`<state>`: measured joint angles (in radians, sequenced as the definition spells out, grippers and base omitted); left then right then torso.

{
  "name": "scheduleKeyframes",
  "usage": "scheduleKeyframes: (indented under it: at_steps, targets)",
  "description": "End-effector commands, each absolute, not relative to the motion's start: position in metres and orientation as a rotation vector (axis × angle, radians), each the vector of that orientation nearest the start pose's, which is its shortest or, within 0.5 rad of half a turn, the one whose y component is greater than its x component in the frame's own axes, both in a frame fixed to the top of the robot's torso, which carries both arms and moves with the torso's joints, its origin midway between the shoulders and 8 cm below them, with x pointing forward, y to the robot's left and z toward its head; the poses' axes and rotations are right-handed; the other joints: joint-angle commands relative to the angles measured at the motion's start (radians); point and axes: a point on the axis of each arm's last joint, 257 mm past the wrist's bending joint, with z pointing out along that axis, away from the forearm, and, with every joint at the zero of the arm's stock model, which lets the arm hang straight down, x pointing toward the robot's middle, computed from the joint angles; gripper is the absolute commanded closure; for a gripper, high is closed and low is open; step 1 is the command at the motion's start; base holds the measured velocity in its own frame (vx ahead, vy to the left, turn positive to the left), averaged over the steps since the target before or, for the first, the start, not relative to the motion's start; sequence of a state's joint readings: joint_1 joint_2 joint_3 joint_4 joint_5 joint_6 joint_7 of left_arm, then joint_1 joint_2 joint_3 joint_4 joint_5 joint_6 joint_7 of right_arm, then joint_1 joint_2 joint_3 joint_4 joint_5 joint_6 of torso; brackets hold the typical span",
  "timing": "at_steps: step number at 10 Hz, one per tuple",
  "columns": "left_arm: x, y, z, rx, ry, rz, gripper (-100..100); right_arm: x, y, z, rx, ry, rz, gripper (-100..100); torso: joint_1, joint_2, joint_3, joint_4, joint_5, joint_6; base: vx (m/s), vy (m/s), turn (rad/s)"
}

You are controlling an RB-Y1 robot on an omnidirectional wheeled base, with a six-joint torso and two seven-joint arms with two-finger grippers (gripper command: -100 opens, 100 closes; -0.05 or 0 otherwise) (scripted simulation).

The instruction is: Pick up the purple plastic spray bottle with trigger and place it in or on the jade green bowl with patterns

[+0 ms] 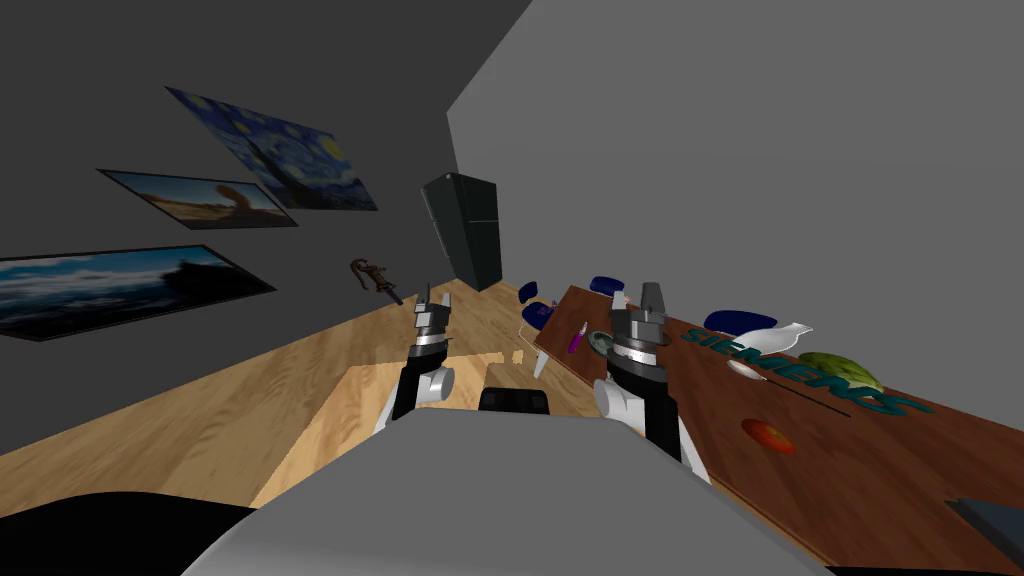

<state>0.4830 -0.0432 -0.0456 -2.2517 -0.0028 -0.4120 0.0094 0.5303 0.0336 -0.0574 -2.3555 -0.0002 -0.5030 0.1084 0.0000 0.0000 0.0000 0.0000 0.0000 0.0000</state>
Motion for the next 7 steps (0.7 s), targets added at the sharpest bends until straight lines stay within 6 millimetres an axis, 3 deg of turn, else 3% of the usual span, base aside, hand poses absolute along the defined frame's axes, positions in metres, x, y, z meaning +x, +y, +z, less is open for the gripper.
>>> scheduleKeyframes:
  at_steps: [1,4,7]
  targets:
    - [0.367,0.269,0.000,-0.778,0.645,-1.338,0,0.326,-0.296,0.045,0.575,0.613,1.131,-100,0.000,0.000,0.000,0.000,0.000,0.000,-0.007,0.012,-0.008]
    - [0.367,0.269,0.000,-0.778,0.645,-1.338,0,0.341,-0.290,0.026,0.544,0.726,1.084,-100,0.002,0.001,0.001,0.000,0.000,0.000,-0.018,0.033,-0.023]
    - [0.367,0.269,0.000,-0.778,0.645,-1.338,0,0.362,-0.290,-0.008,0.530,0.862,0.990,-100,0.003,0.002,0.001,0.000,0.001,0.000,-0.029,0.053,-0.039]
